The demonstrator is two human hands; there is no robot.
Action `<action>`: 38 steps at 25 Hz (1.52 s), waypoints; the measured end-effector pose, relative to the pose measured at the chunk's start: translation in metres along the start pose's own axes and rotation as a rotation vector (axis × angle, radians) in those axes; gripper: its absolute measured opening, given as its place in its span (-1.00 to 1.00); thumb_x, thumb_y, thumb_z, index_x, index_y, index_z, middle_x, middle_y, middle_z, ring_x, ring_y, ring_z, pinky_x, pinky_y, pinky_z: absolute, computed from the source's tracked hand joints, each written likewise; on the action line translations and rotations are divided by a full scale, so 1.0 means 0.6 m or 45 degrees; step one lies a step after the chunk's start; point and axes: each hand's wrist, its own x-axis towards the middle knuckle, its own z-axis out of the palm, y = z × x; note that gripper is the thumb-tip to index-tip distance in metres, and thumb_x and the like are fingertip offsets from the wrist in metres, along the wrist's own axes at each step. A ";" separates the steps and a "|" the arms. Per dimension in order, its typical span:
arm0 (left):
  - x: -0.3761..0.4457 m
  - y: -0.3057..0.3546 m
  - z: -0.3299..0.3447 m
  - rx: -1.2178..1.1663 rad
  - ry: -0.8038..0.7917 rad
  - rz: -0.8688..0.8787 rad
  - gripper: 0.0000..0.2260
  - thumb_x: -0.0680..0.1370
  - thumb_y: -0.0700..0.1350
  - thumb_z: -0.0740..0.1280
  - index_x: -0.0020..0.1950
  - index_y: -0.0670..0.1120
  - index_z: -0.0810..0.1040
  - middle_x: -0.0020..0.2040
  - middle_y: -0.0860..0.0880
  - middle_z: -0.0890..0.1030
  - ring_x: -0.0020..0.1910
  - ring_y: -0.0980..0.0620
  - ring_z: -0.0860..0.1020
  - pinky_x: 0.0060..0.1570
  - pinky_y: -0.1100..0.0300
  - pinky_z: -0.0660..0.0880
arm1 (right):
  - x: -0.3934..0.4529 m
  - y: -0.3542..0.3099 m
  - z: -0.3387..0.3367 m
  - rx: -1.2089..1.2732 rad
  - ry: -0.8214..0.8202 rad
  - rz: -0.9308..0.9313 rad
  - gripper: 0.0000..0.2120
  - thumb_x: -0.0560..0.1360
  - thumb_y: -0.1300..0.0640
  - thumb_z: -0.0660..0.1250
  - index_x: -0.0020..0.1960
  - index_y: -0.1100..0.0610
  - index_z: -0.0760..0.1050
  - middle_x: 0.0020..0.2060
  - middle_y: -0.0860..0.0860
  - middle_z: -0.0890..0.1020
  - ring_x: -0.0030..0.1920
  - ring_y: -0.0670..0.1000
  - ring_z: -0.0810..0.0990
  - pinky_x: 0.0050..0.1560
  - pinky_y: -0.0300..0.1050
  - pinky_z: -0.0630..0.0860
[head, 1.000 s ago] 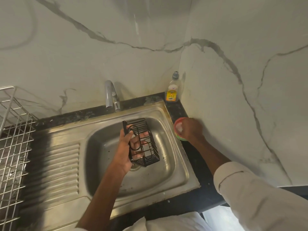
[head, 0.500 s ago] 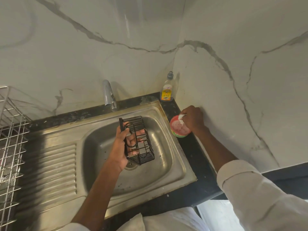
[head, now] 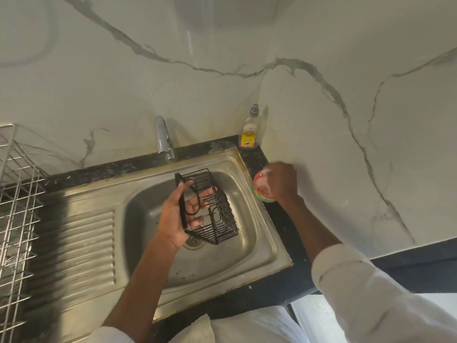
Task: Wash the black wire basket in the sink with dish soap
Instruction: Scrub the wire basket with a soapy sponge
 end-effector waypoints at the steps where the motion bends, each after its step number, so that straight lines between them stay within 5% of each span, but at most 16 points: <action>1: 0.002 -0.002 -0.007 -0.031 -0.019 -0.016 -0.68 0.72 0.17 0.21 0.35 0.04 0.56 0.41 -0.33 0.58 -0.19 0.00 0.61 -0.55 0.29 0.37 | -0.009 0.001 0.013 0.012 -0.108 0.123 -0.64 0.48 0.15 0.53 0.26 0.16 0.65 0.18 0.14 0.67 0.21 0.16 0.64 0.19 -0.05 0.53; 5: 0.008 -0.011 -0.019 -0.068 -0.048 -0.051 -0.63 0.74 0.18 0.15 0.43 0.07 0.56 0.33 -0.29 0.62 -0.18 0.00 0.61 -0.55 0.27 0.40 | -0.014 -0.006 0.025 0.258 -0.114 0.234 -0.57 0.46 0.26 0.53 0.31 0.12 0.61 0.27 0.13 0.54 0.27 0.16 0.55 0.27 -0.04 0.47; 10: 0.003 -0.009 -0.009 0.155 0.024 -0.081 -0.50 0.74 0.25 0.07 0.55 0.04 0.50 0.34 -0.20 0.68 0.13 -0.07 0.73 0.00 -0.01 0.66 | -0.039 -0.027 -0.007 0.702 0.118 0.487 -0.66 0.41 0.28 0.53 0.16 0.05 0.69 0.12 0.03 0.71 0.11 0.10 0.69 0.10 -0.12 0.57; 14: -0.006 -0.006 0.002 0.134 0.072 -0.011 -0.40 0.73 0.29 0.03 0.36 -0.05 0.69 0.38 -0.29 0.63 0.27 -0.24 0.62 -0.07 0.03 0.61 | -0.111 -0.113 -0.035 1.457 -0.174 0.409 -0.71 0.45 0.29 0.56 0.14 0.09 0.70 -0.01 0.02 0.74 -0.06 -0.01 0.76 -0.10 -0.14 0.69; 19: -0.015 0.002 -0.002 0.207 -0.049 0.001 -0.02 0.47 0.61 -0.27 0.56 0.07 0.47 0.11 -0.16 0.73 -0.09 -0.06 0.69 -0.12 0.06 0.56 | -0.159 -0.226 -0.034 1.024 -0.259 -0.175 -0.78 0.53 0.23 0.47 0.17 0.09 0.70 0.02 -0.08 0.73 -0.05 -0.09 0.72 0.05 -0.13 0.68; 23: -0.022 0.005 -0.014 0.164 -0.095 0.007 0.02 0.46 0.64 -0.21 0.48 -0.03 0.56 -0.10 -0.09 0.62 -0.21 -0.01 0.55 -0.06 0.03 0.47 | -0.177 -0.272 -0.009 0.433 -0.176 -0.494 -0.81 0.53 0.11 0.46 0.14 -0.01 0.72 0.02 -0.05 0.75 0.02 -0.03 0.69 0.13 -0.03 0.61; 25: -0.021 0.003 -0.023 0.157 -0.160 0.011 0.03 0.42 0.69 -0.16 0.49 0.02 0.57 -0.05 -0.12 0.51 -0.17 -0.03 0.45 -0.09 0.03 0.42 | -0.174 -0.285 -0.005 0.414 -0.125 -0.458 -0.77 0.55 0.12 0.44 0.20 -0.03 0.70 0.06 -0.04 0.75 0.06 -0.02 0.69 0.14 -0.06 0.60; 28: -0.024 0.004 -0.026 0.149 -0.183 0.000 0.01 0.44 0.66 -0.16 0.54 0.01 0.52 -0.13 -0.07 0.51 -0.26 0.01 0.45 -0.19 0.07 0.34 | -0.181 -0.297 -0.005 0.818 -0.177 -0.290 -0.75 0.51 0.14 0.50 0.14 -0.10 0.67 -0.05 -0.11 0.74 -0.03 -0.09 0.71 0.01 -0.13 0.63; 32: -0.026 0.020 -0.035 0.084 -0.143 0.019 -0.04 0.49 0.62 -0.19 0.44 0.04 0.61 -0.04 -0.12 0.67 -0.10 -0.10 0.61 -0.21 0.11 0.47 | -0.180 -0.273 -0.006 1.347 -0.502 0.047 -0.74 0.47 0.31 0.53 0.11 0.07 0.71 -0.06 -0.01 0.77 -0.03 0.03 0.76 -0.04 -0.06 0.70; 34: -0.024 0.022 -0.035 0.095 -0.144 0.010 -0.07 0.50 0.61 -0.21 0.38 0.08 0.67 0.02 -0.14 0.69 -0.06 -0.12 0.61 -0.17 0.08 0.46 | -0.174 -0.262 -0.005 1.258 -0.484 0.005 -0.66 0.44 0.39 0.50 0.17 0.13 0.70 -0.03 -0.01 0.77 -0.01 0.00 0.75 -0.05 -0.20 0.65; 36: -0.022 0.021 -0.031 0.122 -0.161 -0.005 -0.08 0.49 0.62 -0.21 0.38 0.11 0.67 0.03 -0.12 0.69 -0.05 -0.10 0.60 -0.11 0.05 0.43 | -0.170 -0.261 -0.005 0.946 -0.315 -0.101 -0.67 0.45 0.30 0.52 0.17 0.06 0.70 -0.01 -0.10 0.74 -0.06 -0.17 0.70 -0.13 -0.48 0.50; 38: -0.019 0.021 -0.030 0.157 -0.165 -0.007 -0.08 0.49 0.62 -0.19 0.40 0.10 0.65 -0.01 -0.10 0.69 -0.04 -0.10 0.59 -0.10 0.04 0.43 | -0.169 -0.261 -0.008 0.687 -0.186 -0.181 -0.73 0.47 0.17 0.53 0.14 -0.04 0.69 -0.02 -0.20 0.70 -0.09 -0.33 0.60 -0.20 -0.54 0.40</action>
